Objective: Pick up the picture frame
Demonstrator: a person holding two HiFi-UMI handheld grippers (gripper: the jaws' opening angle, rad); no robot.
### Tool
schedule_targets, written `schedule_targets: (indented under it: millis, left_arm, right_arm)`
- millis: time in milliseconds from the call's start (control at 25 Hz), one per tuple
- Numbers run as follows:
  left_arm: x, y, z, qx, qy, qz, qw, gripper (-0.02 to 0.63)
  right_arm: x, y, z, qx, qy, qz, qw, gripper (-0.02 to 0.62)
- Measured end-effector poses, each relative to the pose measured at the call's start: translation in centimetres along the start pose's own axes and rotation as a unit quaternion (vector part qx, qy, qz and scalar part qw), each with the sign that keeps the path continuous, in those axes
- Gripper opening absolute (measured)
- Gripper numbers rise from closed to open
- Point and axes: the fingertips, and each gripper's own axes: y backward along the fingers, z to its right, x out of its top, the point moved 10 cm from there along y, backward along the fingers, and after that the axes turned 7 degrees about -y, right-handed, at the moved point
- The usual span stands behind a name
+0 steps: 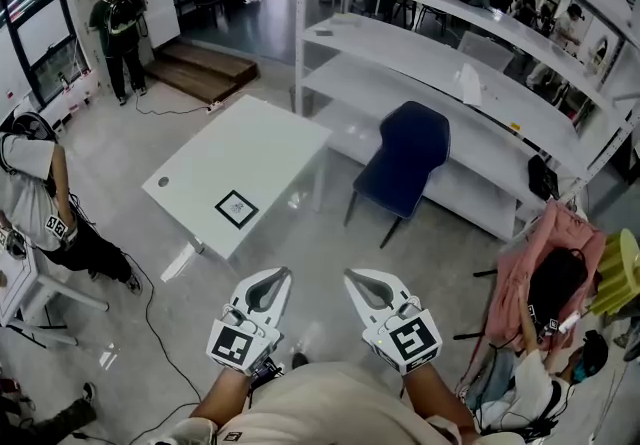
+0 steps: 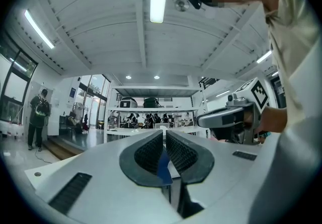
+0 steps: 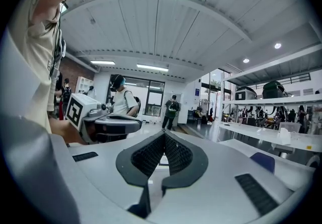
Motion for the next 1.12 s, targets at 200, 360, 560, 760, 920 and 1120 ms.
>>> schedule_targets:
  millis: [200,360,560,760,920,1120]
  left_arm:
    - [-0.4,0.3,-1.2,-0.003,0.005,0.003,1.0000,0.029]
    - [-0.7,0.3,-2.3,-0.004,0.005,0.008,0.9999,0.029]
    - [-1.2,0.0,-3.2,-0.003,0.012,0.009,0.9999,0.029]
    - [-2.2,-1.5,-4.2,-0.001,0.015,-0.005,0.9999,0.029]
    - [-3.1,-2.9,-5.7,0.018,0.009,-0.021,0.9996,0.029]
    - [-3.2,-5.1,-7.1,0.054,0.010,-0.036,0.9978,0.029]
  right_arm:
    - [0.0,-1.1,-0.4,-0.005,-0.001,-0.002,1.000,0.026]
    - [0.4,-2.2,-0.6,-0.006,-0.006,0.005,1.000,0.026]
    - [0.2,-3.0,-0.5,-0.004,-0.011,-0.001,1.000,0.028]
    - [-0.5,-4.5,1.4,-0.007,-0.023,-0.011,1.000,0.028]
    - [-1.4,-6.9,3.3,0.011,-0.036,-0.016,0.999,0.028]
    - [-1.4,-9.9,6.8,0.046,-0.043,-0.011,0.998,0.028]
